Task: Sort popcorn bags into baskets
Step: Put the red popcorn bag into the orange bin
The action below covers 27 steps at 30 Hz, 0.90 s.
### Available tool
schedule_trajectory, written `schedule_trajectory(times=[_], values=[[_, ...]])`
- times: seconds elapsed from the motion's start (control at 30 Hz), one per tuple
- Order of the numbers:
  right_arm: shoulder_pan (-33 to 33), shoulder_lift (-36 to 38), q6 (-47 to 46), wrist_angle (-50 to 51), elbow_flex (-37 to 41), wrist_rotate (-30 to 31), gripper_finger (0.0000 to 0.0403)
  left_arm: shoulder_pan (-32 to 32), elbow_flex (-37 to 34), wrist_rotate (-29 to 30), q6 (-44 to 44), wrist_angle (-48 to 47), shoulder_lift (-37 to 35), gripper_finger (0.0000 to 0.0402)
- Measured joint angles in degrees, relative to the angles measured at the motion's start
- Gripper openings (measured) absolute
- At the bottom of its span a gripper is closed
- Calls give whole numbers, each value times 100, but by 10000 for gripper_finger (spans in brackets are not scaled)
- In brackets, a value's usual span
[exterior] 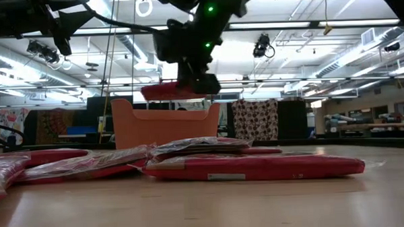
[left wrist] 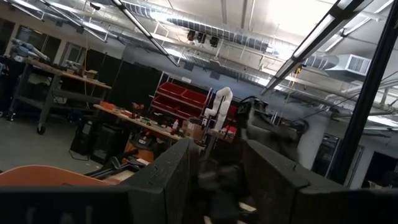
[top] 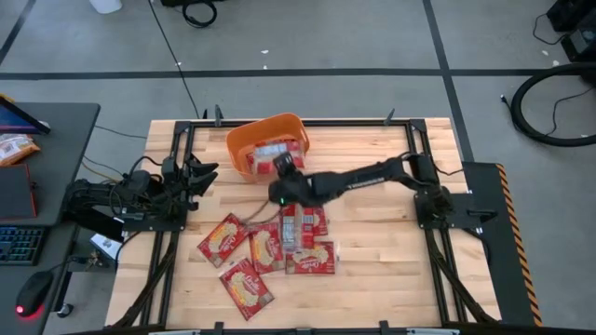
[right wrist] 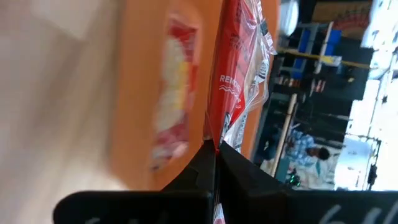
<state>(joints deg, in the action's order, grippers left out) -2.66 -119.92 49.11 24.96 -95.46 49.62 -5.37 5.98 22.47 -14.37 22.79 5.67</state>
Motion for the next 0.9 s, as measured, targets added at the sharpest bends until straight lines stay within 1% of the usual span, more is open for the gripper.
schedule_trajectory(times=[0.1, 0.2, 0.33, 0.4, 0.5, 0.6, 0.73, 0.9], values=[[268, 0, 705, -608, 0, -392, 10, 0, 0, -1, 0, 0, -2, 156], [547, 0, 1237, -999, 0, -988, 13, 0, 0, -1, 2, 1, 0, 156], [964, 0, 1380, -1176, 0, -2033, 24, 0, 0, -1, 3, 2, 0, 156], [1162, 0, 1263, -1096, 0, -2273, 37, 0, 0, -1, 2, 2, 0, 156], [1370, 2, 910, -863, 0, -2355, 65, -2, 0, -1, 4, 2, 0, 156], [1387, 7, 360, -485, 0, -2238, 96, -2, 0, -1, 5, 2, 0, 156], [1063, 9, -278, 102, 0, -2078, 128, 0, 0, -1, 22, 2, -1, 156], [484, 51, -628, 584, 0, -2078, 140, -1, 0, 1, 68, 0, -1, 156]])
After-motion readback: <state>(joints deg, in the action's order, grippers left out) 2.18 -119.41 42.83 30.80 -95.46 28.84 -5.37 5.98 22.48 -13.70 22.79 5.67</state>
